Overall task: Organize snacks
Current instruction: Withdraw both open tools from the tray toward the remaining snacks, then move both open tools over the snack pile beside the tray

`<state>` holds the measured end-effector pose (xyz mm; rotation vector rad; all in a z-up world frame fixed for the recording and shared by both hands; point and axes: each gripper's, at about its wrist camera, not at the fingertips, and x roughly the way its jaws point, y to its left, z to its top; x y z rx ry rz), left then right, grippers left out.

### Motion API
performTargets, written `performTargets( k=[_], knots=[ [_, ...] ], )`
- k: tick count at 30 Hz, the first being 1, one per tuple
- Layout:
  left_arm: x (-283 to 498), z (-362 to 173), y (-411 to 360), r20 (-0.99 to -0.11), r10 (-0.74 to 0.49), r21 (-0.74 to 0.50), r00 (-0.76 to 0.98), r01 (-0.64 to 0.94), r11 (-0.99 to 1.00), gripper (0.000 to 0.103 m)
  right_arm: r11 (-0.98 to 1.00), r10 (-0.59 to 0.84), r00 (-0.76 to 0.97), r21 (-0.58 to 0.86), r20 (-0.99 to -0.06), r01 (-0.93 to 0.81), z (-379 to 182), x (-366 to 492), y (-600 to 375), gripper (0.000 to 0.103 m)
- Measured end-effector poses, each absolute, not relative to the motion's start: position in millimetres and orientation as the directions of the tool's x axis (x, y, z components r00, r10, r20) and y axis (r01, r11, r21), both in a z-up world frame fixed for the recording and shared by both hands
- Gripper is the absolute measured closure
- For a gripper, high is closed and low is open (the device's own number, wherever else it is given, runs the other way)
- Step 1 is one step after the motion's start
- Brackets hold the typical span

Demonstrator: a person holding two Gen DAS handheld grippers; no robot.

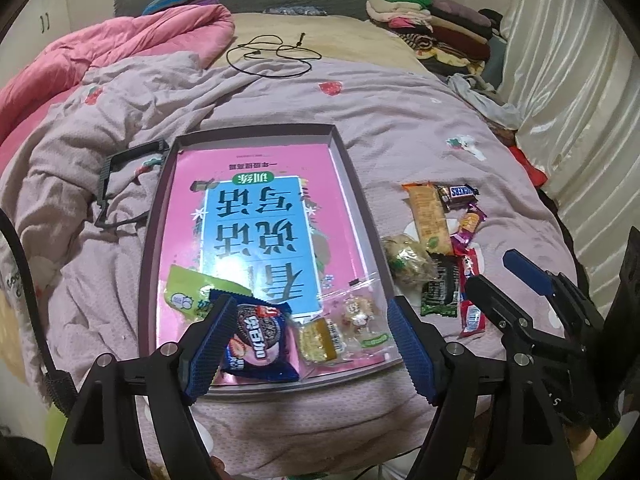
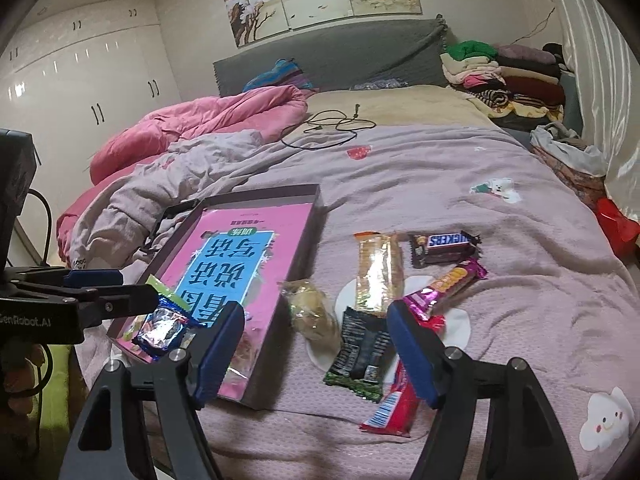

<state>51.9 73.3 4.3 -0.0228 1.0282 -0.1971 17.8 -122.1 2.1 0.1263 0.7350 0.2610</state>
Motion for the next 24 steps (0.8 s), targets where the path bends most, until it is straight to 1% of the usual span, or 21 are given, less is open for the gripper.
performTargets(
  k=[24],
  knots=[
    [51.8,14.8,24.8,-0.843,-0.204,-0.081,0.498,0.258,0.963,0.024,0.971,0.196,0.734,0.233,-0.650,-0.052,-3.1,17.2,-181.2,0.029]
  ],
)
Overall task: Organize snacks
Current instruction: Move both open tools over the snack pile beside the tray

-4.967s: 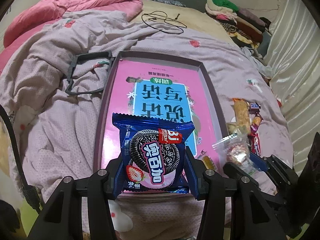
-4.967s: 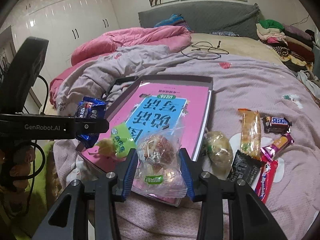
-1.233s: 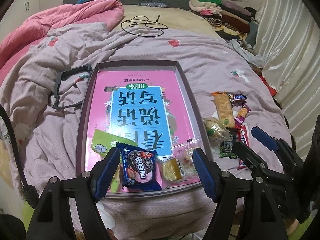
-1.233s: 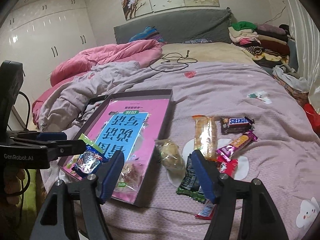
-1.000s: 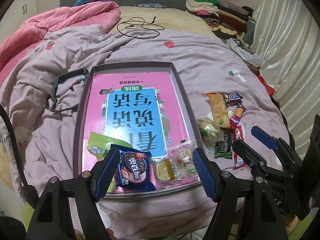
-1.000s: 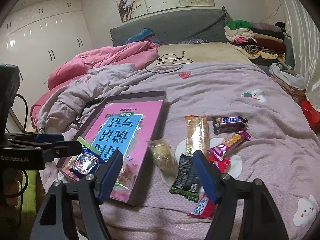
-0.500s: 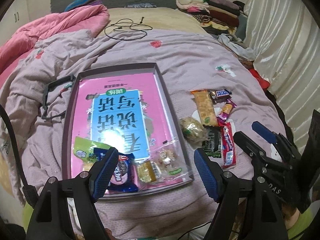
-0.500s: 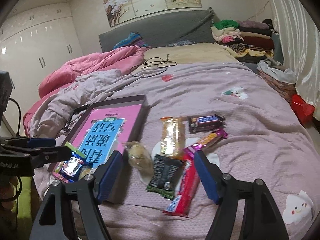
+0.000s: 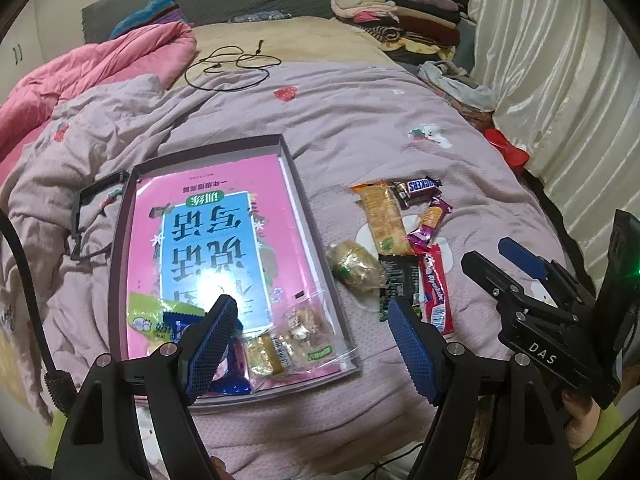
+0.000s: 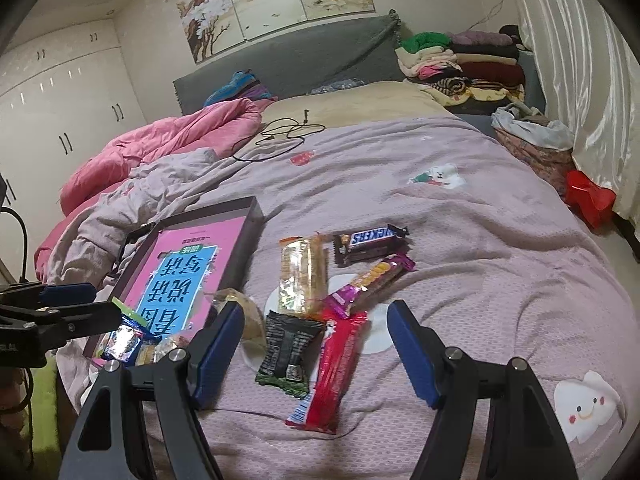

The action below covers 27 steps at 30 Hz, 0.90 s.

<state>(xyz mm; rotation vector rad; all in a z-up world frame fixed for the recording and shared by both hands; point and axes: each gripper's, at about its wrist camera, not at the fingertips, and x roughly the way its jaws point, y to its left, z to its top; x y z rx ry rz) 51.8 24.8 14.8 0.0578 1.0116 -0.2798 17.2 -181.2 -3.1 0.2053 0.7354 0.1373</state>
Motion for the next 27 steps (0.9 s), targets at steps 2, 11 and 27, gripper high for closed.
performTargets(
  k=[2,11,27],
  knots=[
    [51.9,14.3,20.8,-0.842,-0.206,-0.078,0.498,0.266,0.961,0.024,0.972,0.187,0.732,0.233,-0.655,-0.039,-4.7,17.8,-184.8,0.029],
    [49.7,8.5,4.5,-0.851,-0.209,-0.062,0.482,0.303,0.951,0.024,0.971,0.166,0.714,0.240,-0.681,0.003,-15.3,20.9,-198.8,0.029],
    [63.4,-17.4,-20.6,-0.885,-0.248,-0.115,0.395,0.330,0.937,0.024,0.971,0.151,0.663,0.234,-0.733,0.038,-40.4,26.1,-211.7,0.029]
  ],
)
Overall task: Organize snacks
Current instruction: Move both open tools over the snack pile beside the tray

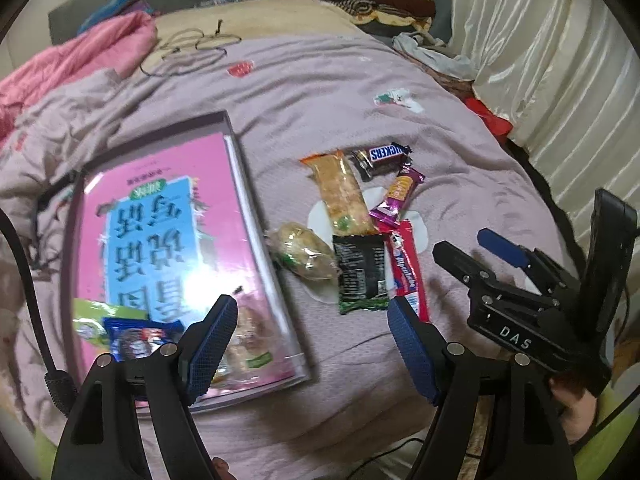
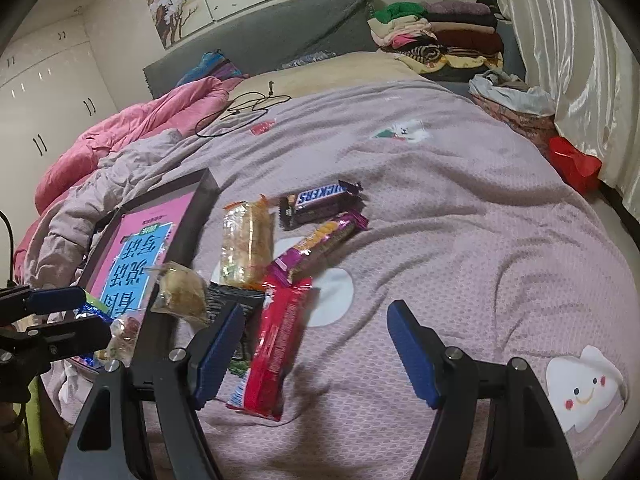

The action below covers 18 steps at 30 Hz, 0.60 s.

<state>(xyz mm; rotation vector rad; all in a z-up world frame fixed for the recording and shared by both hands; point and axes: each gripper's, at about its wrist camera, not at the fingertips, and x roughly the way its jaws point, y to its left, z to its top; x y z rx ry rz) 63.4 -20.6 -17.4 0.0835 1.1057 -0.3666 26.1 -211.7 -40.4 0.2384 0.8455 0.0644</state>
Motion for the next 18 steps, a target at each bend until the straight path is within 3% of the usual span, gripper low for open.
performTargets(
  k=[4,9,18],
  knots=[
    [73.5,-26.5,-25.4,-0.896,-0.274,-0.168,0.349,0.305,0.937,0.025,0.970,0.148,0.657,0.237,-0.739,0.047,-44.6,27.6,-216.6,0.029],
    [83.9,-34.8,-34.8,-0.906,-0.295,-0.211,0.304,0.280,0.937,0.040,0.967,0.153,0.654,0.247,-0.741,0.053,-48.6,28.8,-223.1,0.029],
    [100.7,-50.4,-49.2,-0.930,-0.262,-0.201,0.257,0.239,0.950,0.052,0.961,0.179,0.642,0.271,-0.745,0.046,-53.5,29.4,-227.5,0.030]
  ],
)
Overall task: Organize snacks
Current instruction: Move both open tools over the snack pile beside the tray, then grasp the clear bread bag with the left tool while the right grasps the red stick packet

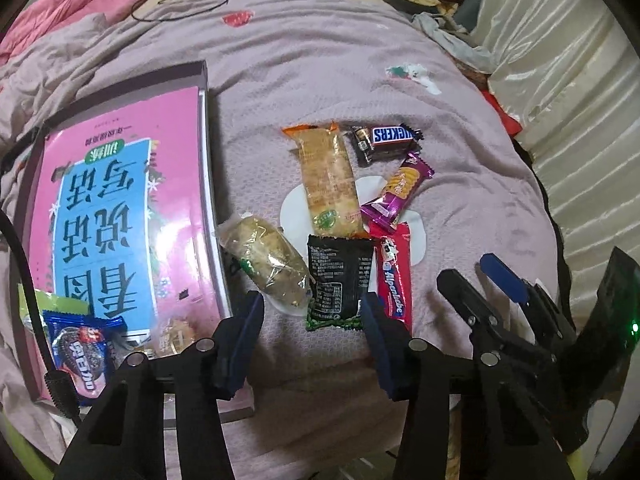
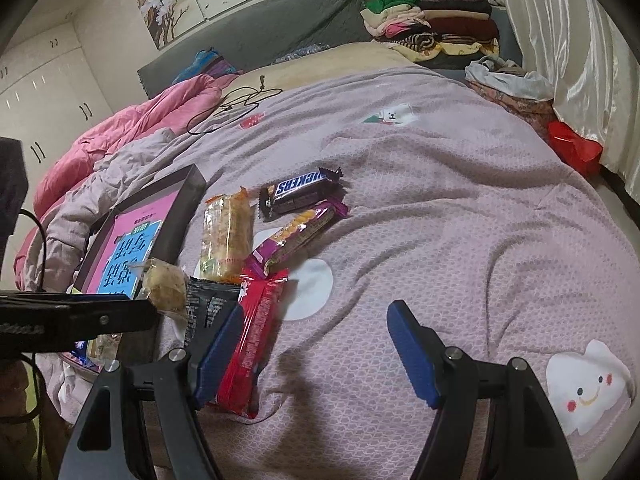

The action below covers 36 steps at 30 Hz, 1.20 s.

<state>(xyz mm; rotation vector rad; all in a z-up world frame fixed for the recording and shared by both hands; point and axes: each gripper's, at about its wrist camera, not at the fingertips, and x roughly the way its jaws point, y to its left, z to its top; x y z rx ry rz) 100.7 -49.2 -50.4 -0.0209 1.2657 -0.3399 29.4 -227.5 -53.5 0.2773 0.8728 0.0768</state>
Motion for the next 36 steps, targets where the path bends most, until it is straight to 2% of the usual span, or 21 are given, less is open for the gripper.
performTargets(
  k=[14,22,36],
  knots=[
    [123.3,-64.7,-56.7,-0.943,-0.197,-0.147,0.267,0.197,0.969,0.052,0.973,0.217,0.598,0.224,-0.771,-0.064,-65.4,31.9,-195.0,0.030],
    [134.8,-71.3,-60.8,-0.946,-0.148,-0.100,0.288,0.173,0.980,0.052,0.979,0.202,0.584,0.180,-0.786,-0.097,-75.3,36.4,-182.8,0.042],
    [154.8,-78.6,-68.8,-0.942,-0.061,-0.013,0.329,0.147,0.989,0.055,0.981,0.195,0.585,0.151,-0.788,-0.123,-80.7,42.4,-174.6,0.050]
  ],
)
